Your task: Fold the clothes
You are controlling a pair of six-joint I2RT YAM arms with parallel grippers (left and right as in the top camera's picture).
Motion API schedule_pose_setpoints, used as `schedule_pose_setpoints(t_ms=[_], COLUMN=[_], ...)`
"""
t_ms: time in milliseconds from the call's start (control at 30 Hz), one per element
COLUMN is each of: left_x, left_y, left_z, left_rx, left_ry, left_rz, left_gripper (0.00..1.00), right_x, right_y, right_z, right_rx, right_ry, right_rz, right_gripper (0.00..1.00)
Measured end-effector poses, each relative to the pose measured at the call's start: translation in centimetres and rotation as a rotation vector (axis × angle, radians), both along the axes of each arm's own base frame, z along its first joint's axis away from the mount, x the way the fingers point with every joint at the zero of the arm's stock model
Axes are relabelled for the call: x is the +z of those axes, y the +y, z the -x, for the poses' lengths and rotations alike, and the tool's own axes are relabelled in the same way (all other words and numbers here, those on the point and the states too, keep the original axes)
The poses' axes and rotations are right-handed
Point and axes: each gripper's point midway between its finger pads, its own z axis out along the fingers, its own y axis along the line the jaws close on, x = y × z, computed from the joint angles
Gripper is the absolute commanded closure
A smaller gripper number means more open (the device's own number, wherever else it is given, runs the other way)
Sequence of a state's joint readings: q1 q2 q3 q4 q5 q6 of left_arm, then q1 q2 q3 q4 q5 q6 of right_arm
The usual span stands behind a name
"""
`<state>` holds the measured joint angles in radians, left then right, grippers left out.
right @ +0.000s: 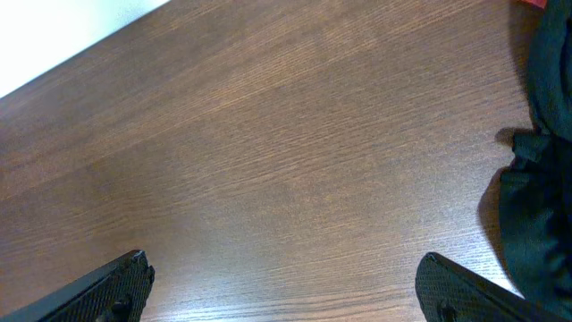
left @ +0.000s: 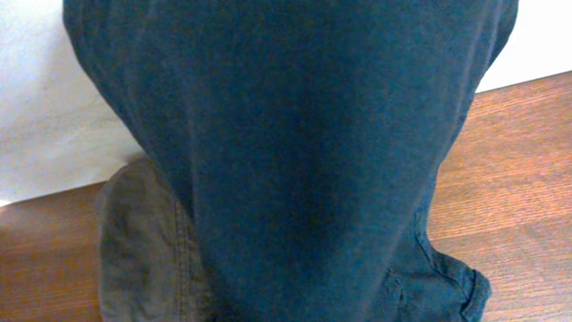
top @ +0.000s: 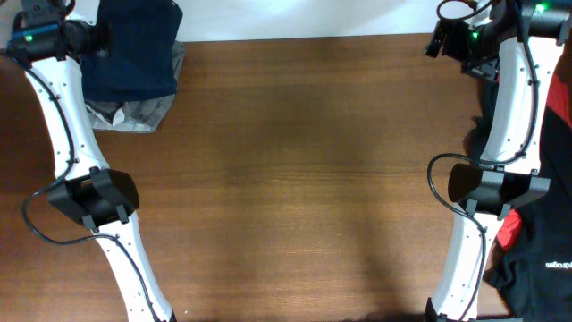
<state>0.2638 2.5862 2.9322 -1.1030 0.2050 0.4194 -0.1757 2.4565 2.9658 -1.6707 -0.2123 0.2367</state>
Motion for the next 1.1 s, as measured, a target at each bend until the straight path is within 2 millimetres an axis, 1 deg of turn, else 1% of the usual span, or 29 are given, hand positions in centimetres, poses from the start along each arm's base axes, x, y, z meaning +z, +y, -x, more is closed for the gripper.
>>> schedule_pose_setpoints(t_ms=[167,433,533,600,667,700,733,767,800,867,933,967,1100], left_x=[0.4,1.0,1.3,1.1,0.6,0.3,-0.2,-0.6,-1.1,-1.9,-2.5,-2.6,-2.1], left_y=[0.0,1.0,1.4,1.7,2.2,2.6,3.0,3.4,3.9,4.9,6.0,6.5,8.0], left_z=[-0.3,-0.7,-1.2,-1.4,-1.6,-1.8,-2.0,-2.2,-2.3,-2.4,-2.5,-2.5,-2.5], left_rx=[-0.004,0.008,0.017,0.028,0.044,0.052,0.060,0.068,0.077,0.095,0.114,0.123,0.147], left_ry=[-0.020,-0.056,-0.080,-0.082,-0.079,-0.082,-0.081,-0.079,-0.077,-0.072,-0.072,-0.075,-0.102], left_rz=[0.000,-0.011,-0.024,-0.035,-0.046,-0.054,-0.061,-0.065,-0.068,-0.072,-0.078,-0.082,-0.093], left_gripper=[1.00,1.00,0.99,0.98,0.92,0.85,0.69,0.49,0.35,0.35,0.30,0.25,0.24], right_x=[-0.1,-0.2,-0.2,-0.2,-0.2,-0.2,-0.2,-0.2,-0.2,-0.2,-0.2,-0.2,-0.2], right_y=[0.0,0.1,0.1,0.1,0.1,0.1,0.1,0.1,0.1,0.1,0.1,0.1,0.1], right_z=[0.2,0.5,0.5,0.5,0.5,0.5,0.5,0.5,0.5,0.5,0.5,0.5,0.5], right_rx=[0.000,0.000,0.001,0.000,0.000,0.000,0.000,0.000,0.000,0.000,0.000,0.000,0.000], right_ry=[0.008,0.022,0.021,0.022,0.021,0.022,0.021,0.021,0.022,0.022,0.022,0.021,0.021], right_rz=[-0.001,-0.004,-0.003,-0.004,-0.004,-0.004,-0.004,-0.004,-0.004,-0.004,-0.004,-0.004,-0.004], right_gripper=[0.01,0.01,0.01,0.01,0.01,0.01,0.01,0.01,0.01,0.01,0.01,0.01,0.01])
